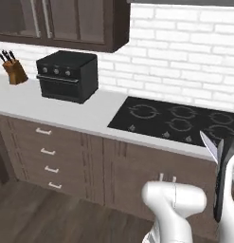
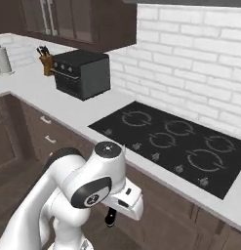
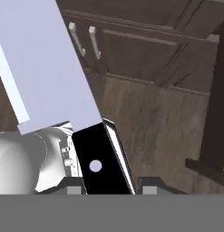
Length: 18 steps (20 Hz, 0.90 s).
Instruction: Pick up the knife from the drawer and place it on the cutting board. Then place the meat from the plate to the cutting board.
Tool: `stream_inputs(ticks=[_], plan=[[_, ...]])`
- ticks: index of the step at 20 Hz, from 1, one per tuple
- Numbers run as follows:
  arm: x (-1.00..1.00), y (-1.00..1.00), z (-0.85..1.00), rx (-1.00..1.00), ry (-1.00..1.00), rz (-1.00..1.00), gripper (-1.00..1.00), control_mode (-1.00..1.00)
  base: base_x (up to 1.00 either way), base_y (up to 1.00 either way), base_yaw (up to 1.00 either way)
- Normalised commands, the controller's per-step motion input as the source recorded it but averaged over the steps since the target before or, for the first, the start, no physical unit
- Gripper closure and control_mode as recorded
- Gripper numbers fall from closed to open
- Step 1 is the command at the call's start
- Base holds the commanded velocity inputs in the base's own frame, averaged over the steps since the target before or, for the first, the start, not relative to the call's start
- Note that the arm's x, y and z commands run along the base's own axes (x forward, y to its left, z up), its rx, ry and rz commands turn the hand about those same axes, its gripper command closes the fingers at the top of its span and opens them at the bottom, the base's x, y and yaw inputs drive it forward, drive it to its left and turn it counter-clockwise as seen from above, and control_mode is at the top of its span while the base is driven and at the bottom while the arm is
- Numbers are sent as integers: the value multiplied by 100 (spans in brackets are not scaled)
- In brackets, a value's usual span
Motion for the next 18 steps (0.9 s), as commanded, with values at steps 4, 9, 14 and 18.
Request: stream_inputs(ticks=[4, 9, 14, 18], plan=[[0, 0, 0, 0, 0, 0, 100, 100, -5, 0, 98], [0, 0, 0, 0, 0, 0, 100, 100, 1, 0, 94], [0, 0, 0, 0, 0, 0, 100, 100, 20, 0, 86], [0, 0, 0, 0, 0, 0, 100, 100, 22, 0, 87]])
